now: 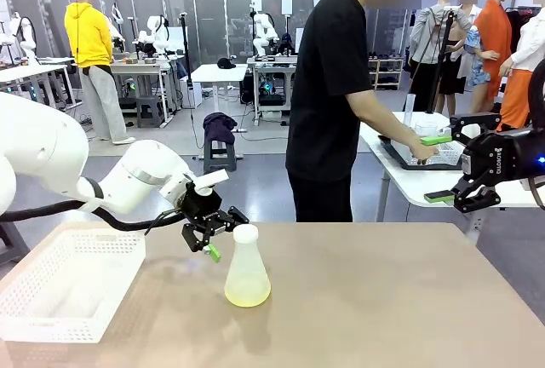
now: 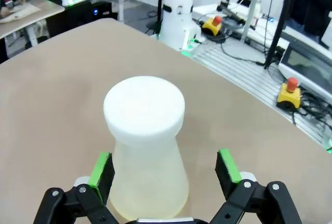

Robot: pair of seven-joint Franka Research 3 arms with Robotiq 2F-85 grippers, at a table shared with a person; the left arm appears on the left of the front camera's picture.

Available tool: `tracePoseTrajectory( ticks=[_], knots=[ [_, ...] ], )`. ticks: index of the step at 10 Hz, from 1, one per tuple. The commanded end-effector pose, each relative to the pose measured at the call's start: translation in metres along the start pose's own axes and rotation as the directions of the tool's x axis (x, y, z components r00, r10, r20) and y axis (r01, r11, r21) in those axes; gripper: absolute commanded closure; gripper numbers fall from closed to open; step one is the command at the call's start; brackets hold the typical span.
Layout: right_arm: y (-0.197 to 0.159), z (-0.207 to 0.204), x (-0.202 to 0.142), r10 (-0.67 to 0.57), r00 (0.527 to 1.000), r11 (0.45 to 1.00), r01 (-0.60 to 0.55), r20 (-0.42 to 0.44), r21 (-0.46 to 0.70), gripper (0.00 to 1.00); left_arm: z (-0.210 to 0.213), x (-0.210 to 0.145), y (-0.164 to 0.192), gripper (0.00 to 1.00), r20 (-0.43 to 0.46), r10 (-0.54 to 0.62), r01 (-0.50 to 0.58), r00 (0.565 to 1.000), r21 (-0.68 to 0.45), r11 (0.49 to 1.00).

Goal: Prepare the solutions needed for the experiment.
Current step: When the human places the Big flask in the center of the table, pick up the Big flask and place it in the left Organizing basket.

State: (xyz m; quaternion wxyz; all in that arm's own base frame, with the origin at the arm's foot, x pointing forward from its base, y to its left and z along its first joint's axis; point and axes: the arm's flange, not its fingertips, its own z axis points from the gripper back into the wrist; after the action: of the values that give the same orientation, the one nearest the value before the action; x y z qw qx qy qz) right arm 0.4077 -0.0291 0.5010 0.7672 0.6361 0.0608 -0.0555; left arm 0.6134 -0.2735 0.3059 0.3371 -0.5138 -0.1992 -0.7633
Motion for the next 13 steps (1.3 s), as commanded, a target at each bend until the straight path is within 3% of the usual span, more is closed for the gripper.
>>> tracePoseTrajectory(
  ticks=[1,6,13],
  knots=[
    [0.001,-0.001,-0.001,0.006,1.000,1.000,-0.006,0.008,-0.004,0.00,0.005,0.001,0.012,0.00,0.073,0.019,-0.018,0.997,-0.025,1.000],
    [0.001,-0.001,-0.001,0.006,1.000,1.000,-0.006,0.008,-0.004,0.00,-0.010,-0.002,0.024,0.00,0.137,-0.031,0.033,0.990,-0.013,0.999],
    [0.001,-0.001,-0.001,0.006,1.000,1.000,-0.006,0.008,-0.004,0.00,-0.026,-0.007,0.028,0.00,0.247,0.015,0.002,0.969,-0.068,0.998]
  ],
)
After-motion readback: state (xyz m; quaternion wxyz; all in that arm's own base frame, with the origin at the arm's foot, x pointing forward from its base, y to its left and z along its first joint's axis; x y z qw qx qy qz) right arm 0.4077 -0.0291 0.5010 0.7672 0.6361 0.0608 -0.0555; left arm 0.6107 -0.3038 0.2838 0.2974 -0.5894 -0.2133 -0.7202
